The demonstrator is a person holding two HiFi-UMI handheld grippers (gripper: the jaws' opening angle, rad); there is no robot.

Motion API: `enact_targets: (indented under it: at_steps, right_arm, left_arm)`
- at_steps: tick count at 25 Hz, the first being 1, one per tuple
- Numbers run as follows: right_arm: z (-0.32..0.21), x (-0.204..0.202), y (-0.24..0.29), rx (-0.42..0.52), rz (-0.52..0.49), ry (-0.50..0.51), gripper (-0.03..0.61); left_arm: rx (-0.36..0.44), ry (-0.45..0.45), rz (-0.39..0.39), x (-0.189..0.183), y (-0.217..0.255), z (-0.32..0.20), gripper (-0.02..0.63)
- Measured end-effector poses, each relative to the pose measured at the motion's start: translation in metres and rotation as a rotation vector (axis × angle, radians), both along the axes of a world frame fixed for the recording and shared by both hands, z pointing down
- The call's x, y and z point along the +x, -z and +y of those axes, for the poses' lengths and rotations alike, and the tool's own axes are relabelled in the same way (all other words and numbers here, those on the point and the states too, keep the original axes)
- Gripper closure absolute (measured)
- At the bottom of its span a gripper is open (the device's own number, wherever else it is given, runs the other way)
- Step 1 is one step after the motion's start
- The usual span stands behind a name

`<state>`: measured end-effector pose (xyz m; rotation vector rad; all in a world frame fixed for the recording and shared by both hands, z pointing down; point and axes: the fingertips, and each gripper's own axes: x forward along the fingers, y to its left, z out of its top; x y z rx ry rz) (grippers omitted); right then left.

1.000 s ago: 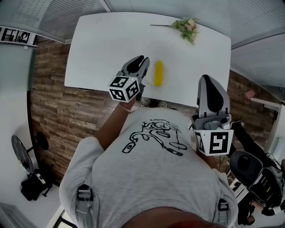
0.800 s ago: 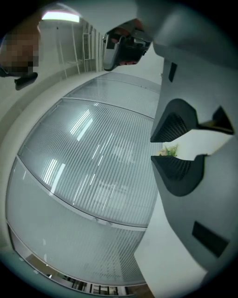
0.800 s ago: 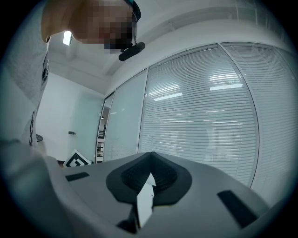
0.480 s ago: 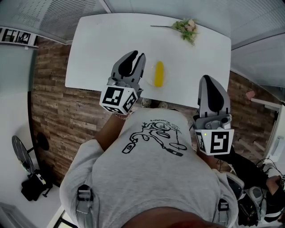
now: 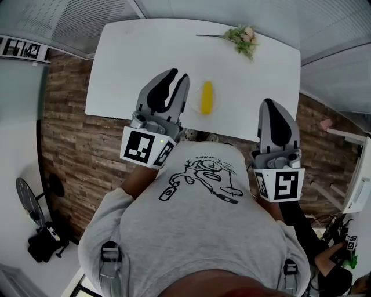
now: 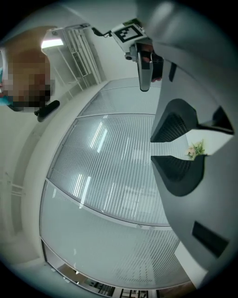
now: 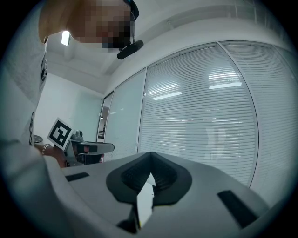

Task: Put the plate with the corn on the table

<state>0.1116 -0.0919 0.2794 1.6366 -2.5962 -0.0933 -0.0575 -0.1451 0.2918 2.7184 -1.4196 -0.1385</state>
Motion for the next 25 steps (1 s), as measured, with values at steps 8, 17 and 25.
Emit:
enact_targets:
  at_steps: [8,17,25]
  right_arm:
    - [-0.002,0.0,-0.002,-0.008,0.0,0.001,0.572]
    - [-0.003,0.0,0.0,-0.005,-0.003,-0.003,0.572]
    - [-0.006,-0.002,0.002,-0.007,0.009,-0.002,0.574]
  left_arm:
    - [0.065,-0.004,-0.001,-0.001,0.032,0.014,0.514]
    - [0.087,0.004,0.0,-0.003,0.04,0.018,0.514]
    - [0.076,0.017,0.012,-0.009,0.038,0.014,0.514]
